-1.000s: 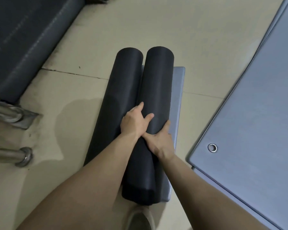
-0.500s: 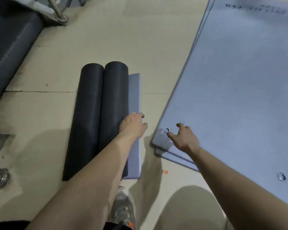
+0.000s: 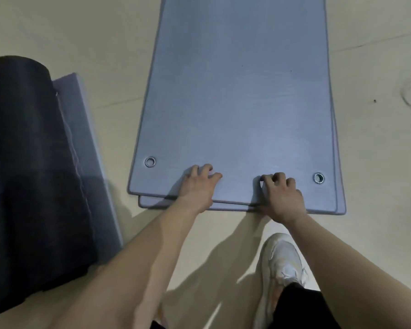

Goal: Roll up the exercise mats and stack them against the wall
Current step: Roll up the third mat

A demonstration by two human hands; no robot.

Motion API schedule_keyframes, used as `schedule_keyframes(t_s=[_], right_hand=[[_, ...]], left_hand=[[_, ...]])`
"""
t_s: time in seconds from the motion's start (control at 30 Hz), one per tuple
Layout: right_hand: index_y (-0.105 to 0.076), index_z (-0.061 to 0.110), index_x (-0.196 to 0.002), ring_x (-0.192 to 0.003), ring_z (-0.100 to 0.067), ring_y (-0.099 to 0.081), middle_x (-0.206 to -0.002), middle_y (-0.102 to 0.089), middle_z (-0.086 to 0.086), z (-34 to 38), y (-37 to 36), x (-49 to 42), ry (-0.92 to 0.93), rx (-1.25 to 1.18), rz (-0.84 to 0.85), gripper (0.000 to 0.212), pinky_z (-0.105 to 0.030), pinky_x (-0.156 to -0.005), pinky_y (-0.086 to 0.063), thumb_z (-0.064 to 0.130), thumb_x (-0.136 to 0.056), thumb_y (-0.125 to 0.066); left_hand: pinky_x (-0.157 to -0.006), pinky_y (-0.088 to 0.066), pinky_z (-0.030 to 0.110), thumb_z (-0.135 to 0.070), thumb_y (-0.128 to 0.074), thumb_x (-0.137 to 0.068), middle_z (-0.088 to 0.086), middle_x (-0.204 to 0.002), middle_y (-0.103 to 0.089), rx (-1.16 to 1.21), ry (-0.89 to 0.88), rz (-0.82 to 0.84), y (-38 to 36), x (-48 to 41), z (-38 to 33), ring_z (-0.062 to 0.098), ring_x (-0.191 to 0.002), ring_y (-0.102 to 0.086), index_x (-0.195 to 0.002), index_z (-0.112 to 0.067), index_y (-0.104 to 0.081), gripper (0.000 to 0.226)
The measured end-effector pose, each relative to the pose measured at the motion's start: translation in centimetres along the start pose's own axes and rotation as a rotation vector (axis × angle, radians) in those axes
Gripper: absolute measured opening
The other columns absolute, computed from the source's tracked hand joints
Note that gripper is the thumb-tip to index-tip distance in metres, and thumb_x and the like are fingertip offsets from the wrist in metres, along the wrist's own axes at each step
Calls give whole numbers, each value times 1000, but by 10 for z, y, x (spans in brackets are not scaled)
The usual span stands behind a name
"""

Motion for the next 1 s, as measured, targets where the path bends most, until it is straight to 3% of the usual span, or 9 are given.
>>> schedule_keyframes(t_s=[0.1, 0.2, 0.27, 0.37, 0.43, 0.57, 0.77, 0.9, 1.0], right_hand=[[-48, 28, -130, -96, -31, -50, -124, -47, -4, 0, -1, 0, 94, 108, -80, 60, -34, -60, -38, 30, -78, -78], [-57, 15, -127, -88, -36, -55, -119, -56, -9, 7, -3, 14, 206, 123, -171, 52, -30, -46, -32, 11, -78, -72], [-62, 12, -116, -85, -36, -59, -109, -61, -7, 11, 1, 22, 270, 105, -226, 39, -28, -41, -29, 15, -80, -76], [-63, 12, -90, -72, -37, -62, -84, -63, -7, 11, 26, 30, 280, -21, -329, 14, -31, -46, -33, 25, -93, -64], [-61, 11, -78, -61, -38, -60, -72, -62, -11, 6, 55, 28, 247, -115, -426, 29, -33, -49, -34, 29, -97, -51], [-63, 16, -86, -72, -39, -66, -80, -71, -13, -4, 121, 4, 134, -70, -447, 35, -38, -62, -34, 38, -107, -44], [-64, 23, -92, -76, -32, -63, -76, -69, -6, -17, 137, -46, 2, 16, -397, 42, -39, -77, -26, 53, -105, -38], [-65, 14, -85, -78, -35, -52, -85, -60, -11, -2, 140, -63, 88, 71, -623, 10, -42, -80, -29, 20, -89, -73], [-65, 10, -81, -77, -33, -49, -83, -57, -11, 8, 128, -72, 140, 105, -695, 22, -43, -81, -29, -5, -66, -72]], left_hand=[[-100, -46, 41, -36, -80, -83, -3, -149, -26, -93, -22, -54, -2, -8, 5, 32, -129, -32, -142, -37, -37, 74], [-97, -48, 37, -36, -61, -97, -5, -160, -24, -154, -97, -67, 2, -3, 5, 30, -135, -33, -147, -32, -38, 56], [-97, -46, 38, -46, -64, -93, -3, -164, -19, -223, -133, -35, 4, 5, 5, 30, -139, -33, -150, -28, -34, 67], [-97, -48, 40, -48, -69, -90, 1, -159, -27, -213, -108, -53, 14, 19, 12, 30, -136, -38, -148, -29, -35, 69], [-97, -48, 40, -46, -62, -96, 1, -147, -46, -66, -48, -139, 29, 25, 22, 29, -130, -48, -140, -25, -47, 51], [-81, -53, 44, -55, -57, -96, 5, -102, -73, 233, 57, -351, 86, 30, 44, 30, -93, -69, -108, -20, -63, 38], [-70, -37, 36, -58, -38, -104, 13, -106, -70, -15, 98, -312, 121, -15, 46, 35, -98, -64, -111, -22, -64, 45], [-77, -33, 37, -56, -52, -99, 5, -103, -63, -152, 124, -525, 136, -45, 46, 27, -97, -55, -108, -23, -61, 35], [-75, -33, 39, -47, -67, -92, 6, -96, -58, -159, 130, -613, 125, -63, 42, 30, -90, -51, -91, -21, -68, 26]])
Point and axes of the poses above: each hand's wrist, its own x-axis away from the middle knuckle, its own y-axis out of the back of the hand, z = x × y, the point moved 10 cm from there along -x, towards the middle knuckle
